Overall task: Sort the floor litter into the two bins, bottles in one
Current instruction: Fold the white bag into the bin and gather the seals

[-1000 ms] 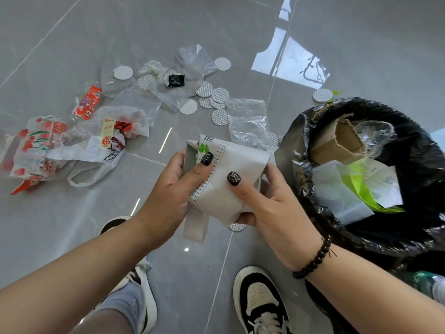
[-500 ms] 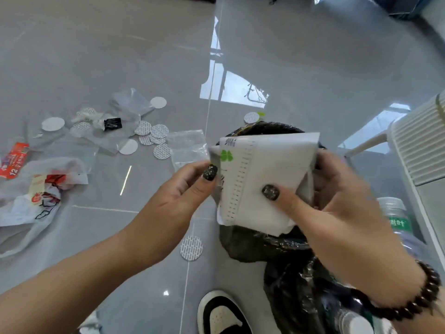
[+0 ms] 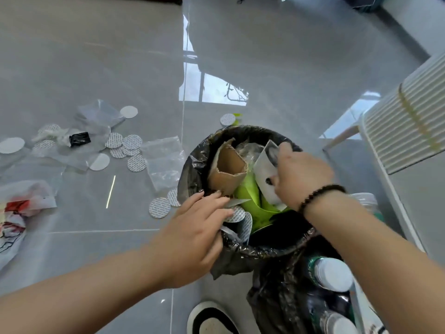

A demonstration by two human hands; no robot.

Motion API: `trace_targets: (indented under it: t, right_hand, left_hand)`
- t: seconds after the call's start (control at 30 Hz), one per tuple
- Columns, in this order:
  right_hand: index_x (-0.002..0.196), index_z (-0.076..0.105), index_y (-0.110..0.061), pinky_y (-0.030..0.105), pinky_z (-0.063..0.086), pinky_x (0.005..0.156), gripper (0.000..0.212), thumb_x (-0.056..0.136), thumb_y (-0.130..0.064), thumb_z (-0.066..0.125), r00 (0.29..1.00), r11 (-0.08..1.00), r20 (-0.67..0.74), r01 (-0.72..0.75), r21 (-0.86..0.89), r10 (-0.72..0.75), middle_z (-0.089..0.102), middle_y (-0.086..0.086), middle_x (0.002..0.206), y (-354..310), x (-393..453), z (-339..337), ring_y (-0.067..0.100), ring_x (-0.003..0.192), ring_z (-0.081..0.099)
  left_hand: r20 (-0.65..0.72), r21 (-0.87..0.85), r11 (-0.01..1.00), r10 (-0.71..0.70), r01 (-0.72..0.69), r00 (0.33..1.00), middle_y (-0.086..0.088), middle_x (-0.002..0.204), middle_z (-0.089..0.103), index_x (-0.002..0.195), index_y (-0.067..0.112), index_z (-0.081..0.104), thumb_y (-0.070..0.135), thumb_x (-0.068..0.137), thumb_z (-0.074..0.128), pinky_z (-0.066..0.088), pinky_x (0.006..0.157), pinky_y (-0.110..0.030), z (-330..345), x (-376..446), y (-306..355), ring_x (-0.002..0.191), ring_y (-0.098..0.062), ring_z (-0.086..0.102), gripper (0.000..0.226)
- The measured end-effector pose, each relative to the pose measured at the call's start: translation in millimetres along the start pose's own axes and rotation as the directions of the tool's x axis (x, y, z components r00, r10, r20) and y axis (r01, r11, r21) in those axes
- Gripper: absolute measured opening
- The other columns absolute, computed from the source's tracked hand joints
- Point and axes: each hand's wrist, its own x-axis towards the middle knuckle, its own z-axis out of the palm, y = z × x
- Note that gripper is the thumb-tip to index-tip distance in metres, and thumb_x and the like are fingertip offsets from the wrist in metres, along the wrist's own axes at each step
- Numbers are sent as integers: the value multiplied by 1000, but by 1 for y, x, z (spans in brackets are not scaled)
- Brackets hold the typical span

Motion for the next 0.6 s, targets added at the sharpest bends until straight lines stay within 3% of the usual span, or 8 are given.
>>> trace_targets:
  t: [0.17, 0.27, 0.37, 0.5, 0.6]
  right_hand:
    - [129, 31, -1, 32, 36, 57, 43, 95, -18, 52, 999, 999, -46, -23, -31, 21, 59, 11, 117, -6, 15, 51, 31, 97, 65]
    - [128, 29, 1, 34, 42, 58, 44, 95, -16, 51, 997, 997, 29, -70, 20, 70, 56, 14, 119, -5, 24, 66, 33, 101, 62]
    - [123, 31, -1, 37, 45, 64, 38, 94, -16, 52, 988, 984, 103, -131, 119, 119, 55, 13, 114, -2, 28, 67, 33, 99, 60]
    - [134, 27, -1, 39, 46, 72, 64, 91, -37, 57, 977, 981, 182, -140, 131, 115, 47, 13, 125, -2, 19, 51, 33, 108, 53]
    - [132, 34, -6, 41, 41, 93, 79, 83, -66, 49, 991, 994, 100, -82, -69, 88, 43, 14, 130, -3, 11, 39, 33, 119, 41]
  left_hand:
    - [14, 86, 996, 16, -17, 1000, 2, 149, 42, 128, 22, 55, 43, 93, 40, 14, 115, -44, 5, -13, -6, 146, -14, 24, 43]
    - [8, 110, 994, 1, -2, 1000, 4, 149, 42, 127, 24, 53, 40, 91, 40, 13, 112, -50, 7, -18, -8, 146, -13, 23, 41]
    - [-13, 57, 998, -25, 25, 1000, 6, 152, 37, 136, 23, 48, 39, 93, 37, 8, 114, -47, 9, -22, -7, 147, -9, 17, 47]
    - [-59, -47, 999, -27, 24, 998, 7, 161, 19, 151, 24, 27, 38, 93, 38, 3, 116, -43, 5, -33, -7, 149, -8, 7, 61]
    - [-133, -183, 980, -107, 82, 985, 9, 162, 12, 154, 25, 18, 38, 92, 36, 1, 117, -35, -2, -39, -6, 148, -3, 5, 66]
